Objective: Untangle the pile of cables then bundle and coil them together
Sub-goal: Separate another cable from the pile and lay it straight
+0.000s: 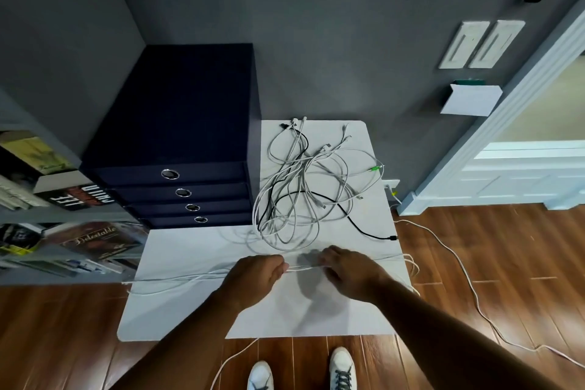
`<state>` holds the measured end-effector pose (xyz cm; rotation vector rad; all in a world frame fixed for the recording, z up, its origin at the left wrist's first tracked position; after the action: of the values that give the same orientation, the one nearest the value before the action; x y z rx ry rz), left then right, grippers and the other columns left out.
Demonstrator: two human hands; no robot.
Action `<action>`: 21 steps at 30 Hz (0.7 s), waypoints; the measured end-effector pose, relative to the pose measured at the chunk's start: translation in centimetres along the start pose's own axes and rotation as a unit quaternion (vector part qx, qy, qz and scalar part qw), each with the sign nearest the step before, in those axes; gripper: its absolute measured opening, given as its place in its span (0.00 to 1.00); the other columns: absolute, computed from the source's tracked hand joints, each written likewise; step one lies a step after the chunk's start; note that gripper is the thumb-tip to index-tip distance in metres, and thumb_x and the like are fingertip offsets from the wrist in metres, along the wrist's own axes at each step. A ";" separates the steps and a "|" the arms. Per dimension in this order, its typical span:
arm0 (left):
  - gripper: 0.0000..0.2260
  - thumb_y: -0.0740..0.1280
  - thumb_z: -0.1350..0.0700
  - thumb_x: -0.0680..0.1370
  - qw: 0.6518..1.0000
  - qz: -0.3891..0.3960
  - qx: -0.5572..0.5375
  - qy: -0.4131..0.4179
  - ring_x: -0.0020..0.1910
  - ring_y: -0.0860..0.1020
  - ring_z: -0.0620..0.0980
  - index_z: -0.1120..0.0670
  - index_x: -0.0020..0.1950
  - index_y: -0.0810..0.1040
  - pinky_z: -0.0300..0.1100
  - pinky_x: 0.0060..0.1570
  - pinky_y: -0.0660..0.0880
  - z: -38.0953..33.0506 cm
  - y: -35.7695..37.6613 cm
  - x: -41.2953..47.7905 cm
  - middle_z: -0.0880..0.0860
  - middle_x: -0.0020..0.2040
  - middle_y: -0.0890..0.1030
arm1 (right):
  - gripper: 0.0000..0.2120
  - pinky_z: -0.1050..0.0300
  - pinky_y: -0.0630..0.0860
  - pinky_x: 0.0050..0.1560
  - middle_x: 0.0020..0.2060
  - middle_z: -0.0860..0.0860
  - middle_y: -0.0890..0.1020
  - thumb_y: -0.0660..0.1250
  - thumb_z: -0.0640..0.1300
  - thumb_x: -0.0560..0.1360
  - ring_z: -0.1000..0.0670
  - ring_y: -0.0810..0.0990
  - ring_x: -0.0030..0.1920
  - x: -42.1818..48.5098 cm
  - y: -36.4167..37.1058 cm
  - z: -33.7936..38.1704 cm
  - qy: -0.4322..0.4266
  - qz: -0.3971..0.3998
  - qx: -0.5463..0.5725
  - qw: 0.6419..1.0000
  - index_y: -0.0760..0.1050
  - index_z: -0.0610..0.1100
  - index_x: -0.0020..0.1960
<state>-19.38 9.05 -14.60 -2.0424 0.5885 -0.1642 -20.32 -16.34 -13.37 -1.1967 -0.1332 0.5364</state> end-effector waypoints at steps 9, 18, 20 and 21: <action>0.13 0.60 0.48 0.83 0.992 -0.115 -0.036 0.030 0.58 0.74 0.43 0.50 0.63 0.78 0.36 0.57 0.72 -0.9 0.9 -0.5 0.46 0.59 0.78 | 0.14 0.51 0.74 0.48 0.53 0.47 0.82 0.53 0.54 0.83 0.43 0.80 0.52 2.2 1.1 3.5 0.035 0.038 0.036 0.998 0.71 0.47 0.60; 0.16 0.62 0.42 0.81 0.895 -0.007 -0.399 -0.198 0.30 0.76 0.47 0.54 0.51 0.78 0.47 0.31 0.72 -4.3 3.2 -2.3 0.53 0.38 0.82 | 0.15 0.53 0.69 0.43 0.48 0.46 0.82 0.51 0.59 0.83 0.41 0.80 0.49 2.1 0.4 3.5 0.029 0.017 0.038 0.999 0.69 0.49 0.52; 0.20 0.60 0.43 0.82 0.798 -0.096 -0.522 -0.285 0.24 0.70 0.47 0.59 0.46 0.77 0.40 0.25 0.64 -3.7 2.8 -1.9 0.57 0.33 0.78 | 0.15 0.54 0.68 0.42 0.47 0.46 0.82 0.51 0.58 0.83 0.41 0.80 0.49 1.8 0.5 3.4 0.017 0.029 0.031 0.999 0.69 0.49 0.53; 0.20 0.59 0.44 0.83 0.741 -0.137 -0.575 -0.319 0.22 0.68 0.47 0.60 0.46 0.77 0.37 0.24 0.61 -3.0 2.6 -1.8 0.57 0.32 0.77 | 0.15 0.54 0.67 0.41 0.47 0.46 0.82 0.51 0.58 0.83 0.41 0.80 0.48 1.5 0.5 3.3 0.012 0.036 0.024 0.999 0.70 0.49 0.54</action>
<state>-22.86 6.46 -14.95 -3.1087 -0.1665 0.9448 -20.42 -12.72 -12.91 -1.1636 -0.0566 0.5861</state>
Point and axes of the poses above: each hand's wrist, its own x-axis towards the middle knuckle, its own y-axis out of the palm, z = x × y, the point moved 1 cm from there along x, towards the middle knuckle
